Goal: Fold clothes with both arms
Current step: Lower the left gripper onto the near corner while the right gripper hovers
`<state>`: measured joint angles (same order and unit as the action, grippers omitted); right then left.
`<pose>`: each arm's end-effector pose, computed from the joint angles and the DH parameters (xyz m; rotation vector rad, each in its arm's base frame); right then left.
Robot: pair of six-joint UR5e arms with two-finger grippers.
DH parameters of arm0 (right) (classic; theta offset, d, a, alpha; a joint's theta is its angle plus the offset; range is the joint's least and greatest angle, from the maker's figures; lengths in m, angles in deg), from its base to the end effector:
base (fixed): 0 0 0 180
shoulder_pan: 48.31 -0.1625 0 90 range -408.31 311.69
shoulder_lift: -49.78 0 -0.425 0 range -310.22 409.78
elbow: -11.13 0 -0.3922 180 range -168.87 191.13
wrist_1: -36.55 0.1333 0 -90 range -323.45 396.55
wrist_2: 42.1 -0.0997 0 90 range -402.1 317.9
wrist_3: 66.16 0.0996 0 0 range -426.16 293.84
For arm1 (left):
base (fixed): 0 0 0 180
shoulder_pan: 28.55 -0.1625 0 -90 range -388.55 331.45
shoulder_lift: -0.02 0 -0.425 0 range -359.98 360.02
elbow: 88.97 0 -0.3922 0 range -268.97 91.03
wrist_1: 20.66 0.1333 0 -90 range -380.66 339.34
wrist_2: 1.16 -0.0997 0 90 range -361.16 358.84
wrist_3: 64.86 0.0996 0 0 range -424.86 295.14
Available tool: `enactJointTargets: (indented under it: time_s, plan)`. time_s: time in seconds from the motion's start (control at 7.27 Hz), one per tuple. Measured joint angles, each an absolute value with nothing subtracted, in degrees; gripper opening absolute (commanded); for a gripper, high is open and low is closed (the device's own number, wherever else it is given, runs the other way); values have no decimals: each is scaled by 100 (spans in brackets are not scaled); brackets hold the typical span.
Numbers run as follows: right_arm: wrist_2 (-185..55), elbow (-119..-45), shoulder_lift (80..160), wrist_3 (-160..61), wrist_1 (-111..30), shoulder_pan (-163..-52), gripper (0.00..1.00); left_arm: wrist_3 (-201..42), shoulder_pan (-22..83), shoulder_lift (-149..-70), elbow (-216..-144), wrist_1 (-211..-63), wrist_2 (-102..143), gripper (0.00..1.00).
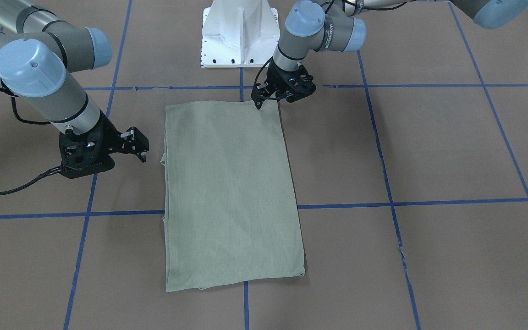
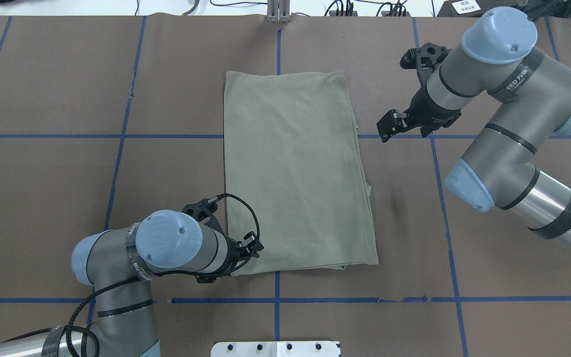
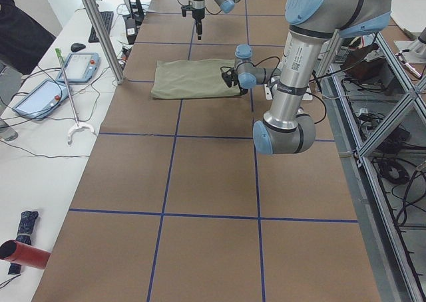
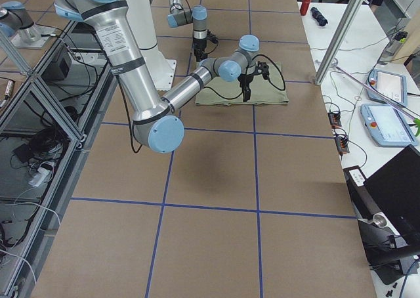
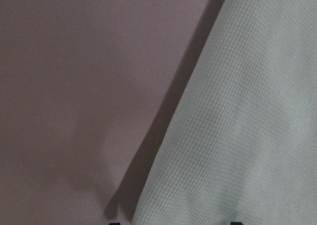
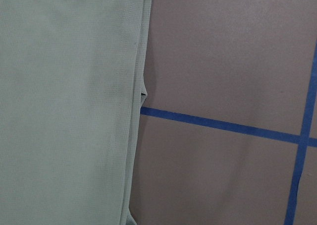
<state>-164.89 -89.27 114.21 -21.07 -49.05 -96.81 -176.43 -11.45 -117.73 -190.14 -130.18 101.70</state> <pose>-0.3587 -0.5252 0.3147 0.1225 -0.8679 -0.1429 0.5771 -0.2938 0.2581 -0.2468 1.0180 -0.4986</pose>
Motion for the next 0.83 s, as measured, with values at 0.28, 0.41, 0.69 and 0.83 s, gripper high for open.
enactJointTargets:
  time_s: [0.28, 0.41, 0.69, 0.83]
  plan:
    - [-16488, -8919, 11423, -2107, -4905, -9677, 100, -17645, -1141, -11762, -19022, -13017, 10165, 47]
    - [-16488, -8917, 11422, -2107, -4905, -9675, 100, -17640, -1141, -11757, -19026, -13017, 10166, 39]
    - [-16488, -8907, 11418, -2112, -4905, -9674, 100, -17629, -1141, -11755, -19045, -13017, 10169, 17]
    - [-16488, -8902, 11416, -2114, -4905, -9674, 100, -17627, -1144, -11749, -19055, -13014, 10171, 3]
